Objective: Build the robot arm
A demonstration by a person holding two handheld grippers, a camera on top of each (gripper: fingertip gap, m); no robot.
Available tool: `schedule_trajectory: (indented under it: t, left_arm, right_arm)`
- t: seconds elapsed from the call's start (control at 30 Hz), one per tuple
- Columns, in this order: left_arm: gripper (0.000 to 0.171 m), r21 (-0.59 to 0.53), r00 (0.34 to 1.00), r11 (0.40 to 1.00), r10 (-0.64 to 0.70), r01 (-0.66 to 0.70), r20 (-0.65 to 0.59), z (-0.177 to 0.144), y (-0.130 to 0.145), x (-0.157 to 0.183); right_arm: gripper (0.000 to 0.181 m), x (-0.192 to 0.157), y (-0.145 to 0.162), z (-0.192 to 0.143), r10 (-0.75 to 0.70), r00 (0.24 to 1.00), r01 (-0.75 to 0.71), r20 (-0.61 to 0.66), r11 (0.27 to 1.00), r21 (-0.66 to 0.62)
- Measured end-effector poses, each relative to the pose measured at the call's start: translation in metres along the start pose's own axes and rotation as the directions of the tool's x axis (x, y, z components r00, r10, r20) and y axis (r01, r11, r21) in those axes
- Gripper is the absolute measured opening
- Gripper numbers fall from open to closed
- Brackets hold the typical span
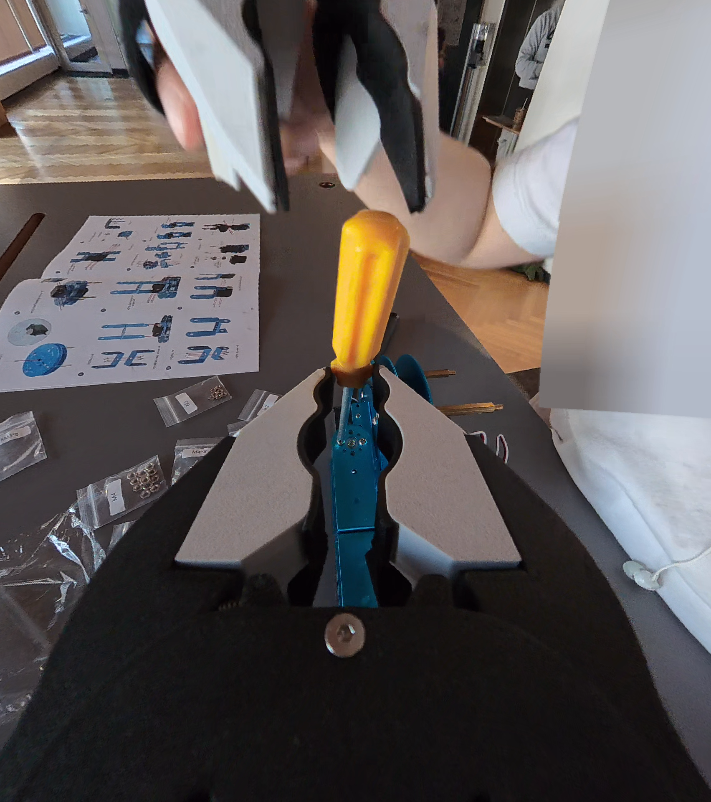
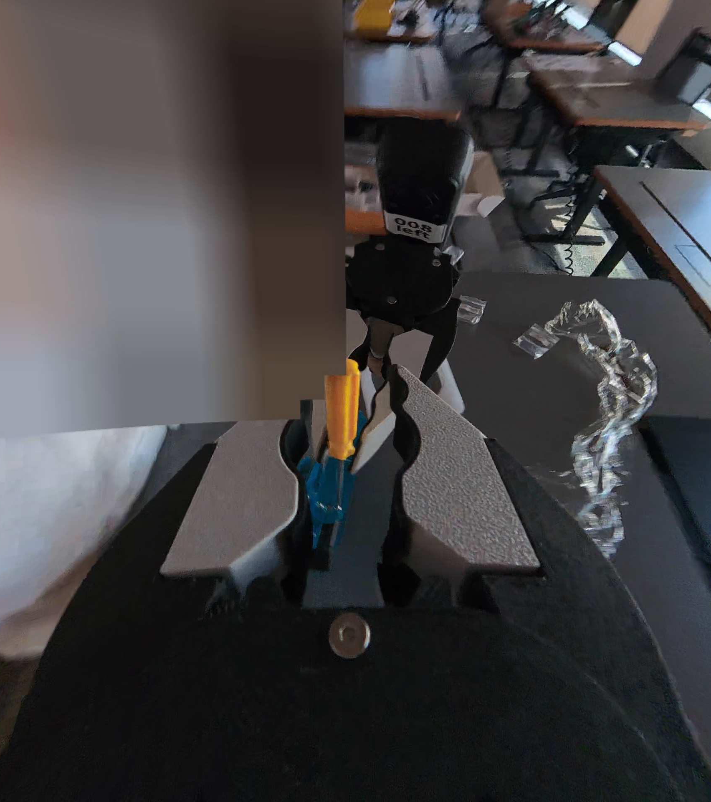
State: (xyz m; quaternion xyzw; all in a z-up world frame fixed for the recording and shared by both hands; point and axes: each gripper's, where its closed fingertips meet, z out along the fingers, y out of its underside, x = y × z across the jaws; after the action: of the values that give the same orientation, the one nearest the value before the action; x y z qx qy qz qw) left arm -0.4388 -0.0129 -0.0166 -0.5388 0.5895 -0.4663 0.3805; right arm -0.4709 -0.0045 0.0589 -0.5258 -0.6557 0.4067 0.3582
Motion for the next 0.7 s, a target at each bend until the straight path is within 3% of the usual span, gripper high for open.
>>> schedule_trajectory:
  t: [0.07,0.17,0.33,0.43,0.6,0.7]
  left_arm:
    - [0.016,0.0,1.0,1.0,0.001,-0.001,-0.001,0.0,0.0,0.0]
    - [0.016,0.006,1.0,1.0,-0.001,0.002,-0.003,0.0,0.0,0.001]
    - [0.016,0.011,1.0,1.0,0.003,-0.003,0.0,-0.001,0.0,0.0]
    - [0.016,0.016,1.0,1.0,-0.009,0.009,0.001,-0.003,0.001,-0.002]
    - [0.015,0.017,1.0,1.0,-0.017,0.017,0.025,-0.002,0.002,-0.006]
    - [0.015,0.015,1.0,1.0,-0.005,0.005,0.007,0.0,0.001,-0.001]
  right_arm:
    - [0.033,-0.006,-0.001,0.0,-0.089,0.992,0.1,0.088,0.987,-0.129]
    - [0.031,-0.011,0.005,0.008,-0.054,0.98,0.11,0.194,0.951,-0.289]
    - [0.016,-0.01,0.018,0.02,0.041,0.98,0.032,0.196,0.933,-0.358]
    - [0.016,-0.003,0.018,0.022,0.088,0.99,-0.048,0.106,0.943,-0.33]
    - [0.016,0.01,0.02,0.02,0.148,0.967,-0.204,-0.209,0.938,-0.282]
    - [0.016,0.004,0.019,0.018,0.128,0.954,-0.198,-0.269,0.948,-0.251]
